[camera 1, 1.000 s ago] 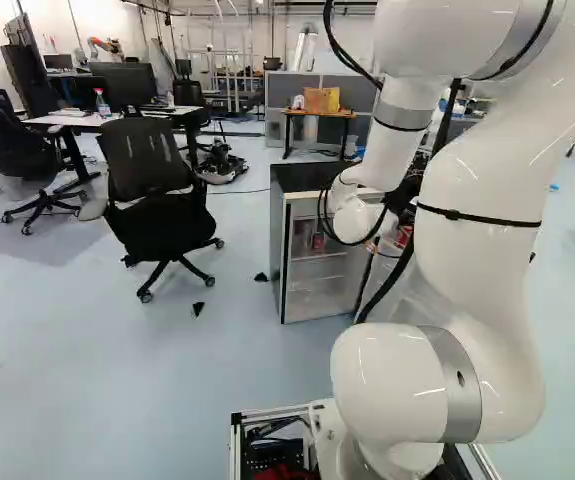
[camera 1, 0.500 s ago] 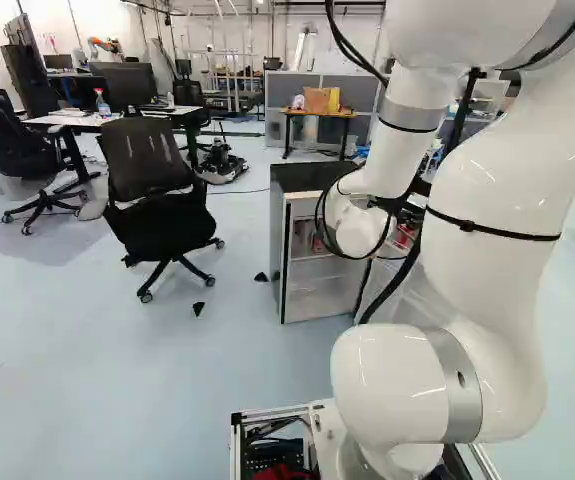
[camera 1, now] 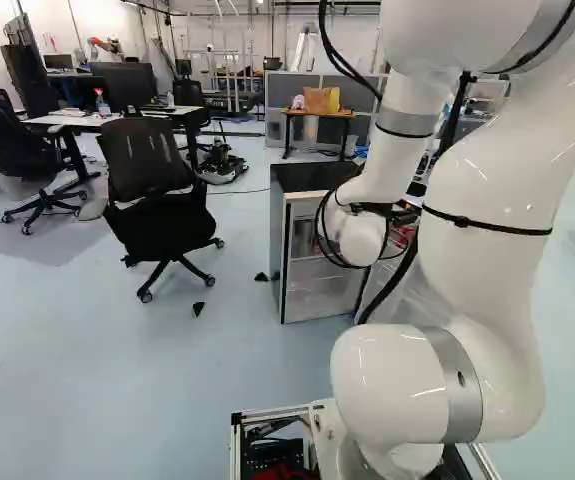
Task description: Grab a drink from the fridge
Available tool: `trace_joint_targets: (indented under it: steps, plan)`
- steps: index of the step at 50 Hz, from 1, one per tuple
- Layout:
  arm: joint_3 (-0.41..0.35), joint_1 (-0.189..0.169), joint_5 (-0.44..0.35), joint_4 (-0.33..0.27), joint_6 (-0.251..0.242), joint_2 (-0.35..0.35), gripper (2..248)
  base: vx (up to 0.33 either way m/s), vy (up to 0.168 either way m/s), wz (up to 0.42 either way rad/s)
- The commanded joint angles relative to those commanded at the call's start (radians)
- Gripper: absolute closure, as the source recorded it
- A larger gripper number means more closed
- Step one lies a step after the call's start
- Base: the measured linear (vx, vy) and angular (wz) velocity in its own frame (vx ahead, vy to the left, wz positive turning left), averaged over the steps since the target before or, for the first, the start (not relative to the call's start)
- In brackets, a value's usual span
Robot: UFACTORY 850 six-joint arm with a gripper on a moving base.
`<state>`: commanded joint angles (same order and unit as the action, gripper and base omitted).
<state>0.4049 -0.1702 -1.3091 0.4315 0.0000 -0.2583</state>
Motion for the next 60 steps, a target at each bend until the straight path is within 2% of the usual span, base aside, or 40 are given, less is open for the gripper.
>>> trace_joint_targets:
  steps: [31, 51, 60]
  plan:
    - [0.016, -0.003, 0.018, -0.326, 0.0, -0.091, 3, 0.0, 0.0, 0.0]
    - [0.052, -0.03, 0.096, -0.534, 0.0, -0.168, 3, 0.0, 0.0, 0.0]
    - [0.075, -0.046, 0.144, -0.609, 0.0, -0.207, 3, 0.0, 0.0, 0.0]
